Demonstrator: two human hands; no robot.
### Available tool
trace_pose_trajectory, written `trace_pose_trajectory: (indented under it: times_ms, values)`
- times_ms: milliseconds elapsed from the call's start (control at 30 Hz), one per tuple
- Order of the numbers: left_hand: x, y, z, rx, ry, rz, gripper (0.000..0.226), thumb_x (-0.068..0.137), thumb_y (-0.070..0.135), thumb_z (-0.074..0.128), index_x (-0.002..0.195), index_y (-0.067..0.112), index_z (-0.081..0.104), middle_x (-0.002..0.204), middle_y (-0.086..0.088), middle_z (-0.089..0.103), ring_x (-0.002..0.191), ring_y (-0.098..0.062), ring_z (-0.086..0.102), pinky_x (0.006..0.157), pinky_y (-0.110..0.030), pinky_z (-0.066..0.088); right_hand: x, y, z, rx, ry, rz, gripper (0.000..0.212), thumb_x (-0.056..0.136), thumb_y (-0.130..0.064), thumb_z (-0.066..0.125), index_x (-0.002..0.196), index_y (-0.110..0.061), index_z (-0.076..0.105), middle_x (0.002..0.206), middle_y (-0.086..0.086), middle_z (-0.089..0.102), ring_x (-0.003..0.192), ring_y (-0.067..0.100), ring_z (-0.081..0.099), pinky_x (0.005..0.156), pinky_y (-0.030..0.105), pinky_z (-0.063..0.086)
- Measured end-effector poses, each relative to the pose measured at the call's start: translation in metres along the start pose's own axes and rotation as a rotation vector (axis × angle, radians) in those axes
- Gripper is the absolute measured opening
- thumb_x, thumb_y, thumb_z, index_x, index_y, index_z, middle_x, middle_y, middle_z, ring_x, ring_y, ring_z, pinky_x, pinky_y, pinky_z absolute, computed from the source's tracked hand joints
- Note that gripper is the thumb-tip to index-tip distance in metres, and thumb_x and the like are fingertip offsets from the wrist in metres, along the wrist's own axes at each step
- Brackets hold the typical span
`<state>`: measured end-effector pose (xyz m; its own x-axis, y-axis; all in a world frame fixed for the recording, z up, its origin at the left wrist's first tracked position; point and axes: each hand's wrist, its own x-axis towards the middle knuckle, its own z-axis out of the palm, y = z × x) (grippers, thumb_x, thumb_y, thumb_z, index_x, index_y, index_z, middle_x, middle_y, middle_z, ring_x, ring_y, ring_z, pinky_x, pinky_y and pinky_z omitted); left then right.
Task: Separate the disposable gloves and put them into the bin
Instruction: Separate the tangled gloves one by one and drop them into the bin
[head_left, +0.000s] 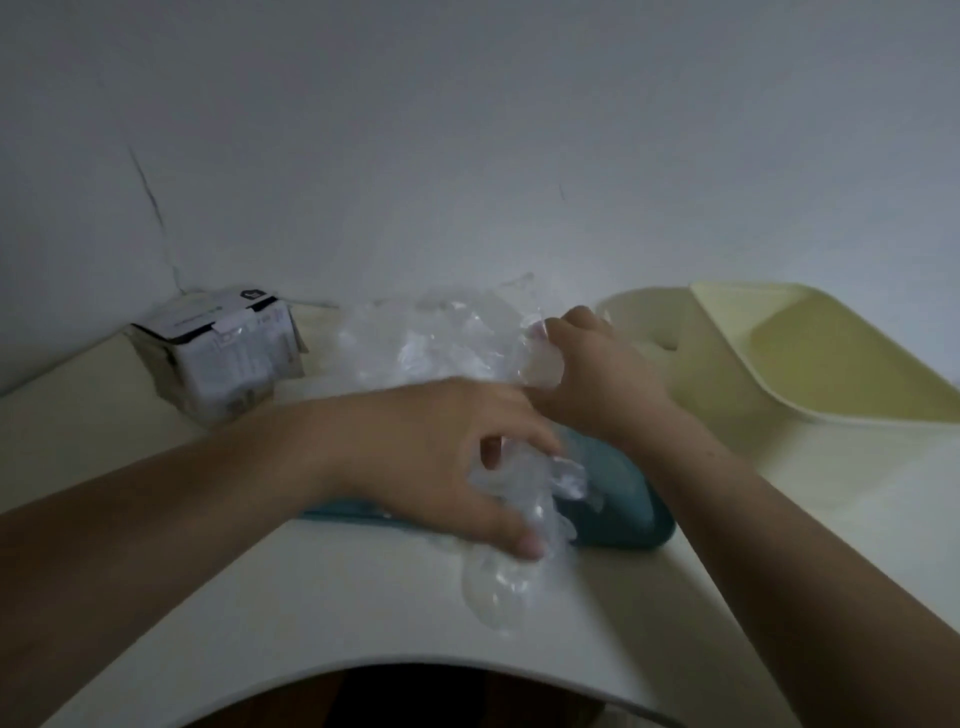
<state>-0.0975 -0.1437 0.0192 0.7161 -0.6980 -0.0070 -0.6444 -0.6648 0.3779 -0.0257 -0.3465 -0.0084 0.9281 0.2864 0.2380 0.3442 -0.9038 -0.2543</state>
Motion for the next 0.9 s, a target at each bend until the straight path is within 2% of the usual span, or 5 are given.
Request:
trace_pose_trajectory:
  times_ms: [200,400,533,700,900]
  values:
    - [0.011,-0.01,0.033,0.094,0.238,0.014,0.012,0.094,0.038,0.067,0.098,0.034,0.077,0.096,0.016,0.067,0.083,-0.004,0.062,0.078,-0.037,0.056,-0.018,-0.003,-0.025,0.124,0.038,-0.031,0.097,0.069,-0.074,0.078,0.15,-0.031,0.048,0.148,-0.008,0.049,0.131,0.015,0.051,0.105,0.035,0.046]
    - [0.024,-0.003,-0.014,-0.365,0.736,-0.219,0.029,0.096,0.03,0.074,0.081,0.006,0.071,0.068,-0.005,0.068,0.056,-0.013,0.064,0.056,-0.015,0.05,-0.028,-0.003,-0.071,0.501,0.453,-0.058,0.04,0.092,-0.064,0.064,0.116,-0.034,0.069,0.11,-0.017,0.069,0.096,0.0,0.066,0.082,0.029,0.061]
    - [0.045,-0.003,-0.041,-0.606,0.854,-0.371,0.022,0.101,0.034,0.068,0.091,0.014,0.069,0.064,-0.005,0.072,0.053,-0.017,0.067,0.051,-0.025,0.051,-0.019,0.005,-0.066,0.689,0.166,0.066,0.082,0.069,-0.091,0.064,0.134,-0.041,0.061,0.119,-0.016,0.072,0.104,0.005,0.071,0.087,0.034,0.06]
    - [0.054,-0.012,-0.041,-1.024,0.71,-0.332,0.01,0.104,0.014,0.063,0.109,0.012,0.071,0.087,-0.011,0.076,0.074,-0.029,0.075,0.068,-0.039,0.06,-0.011,0.019,-0.051,0.99,0.081,0.151,0.024,0.096,-0.037,0.072,0.105,-0.016,0.078,0.095,0.005,0.079,0.083,0.025,0.078,0.078,0.048,0.065]
    - [0.047,-0.026,-0.037,-1.01,0.696,-0.357,0.016,0.105,0.005,0.058,0.106,0.005,0.074,0.081,-0.011,0.079,0.076,-0.029,0.079,0.06,-0.031,0.061,-0.008,0.022,-0.053,1.119,0.088,0.2,0.022,0.097,0.001,0.061,0.092,-0.007,0.081,0.087,0.02,0.076,0.075,0.035,0.074,0.065,0.041,0.061]
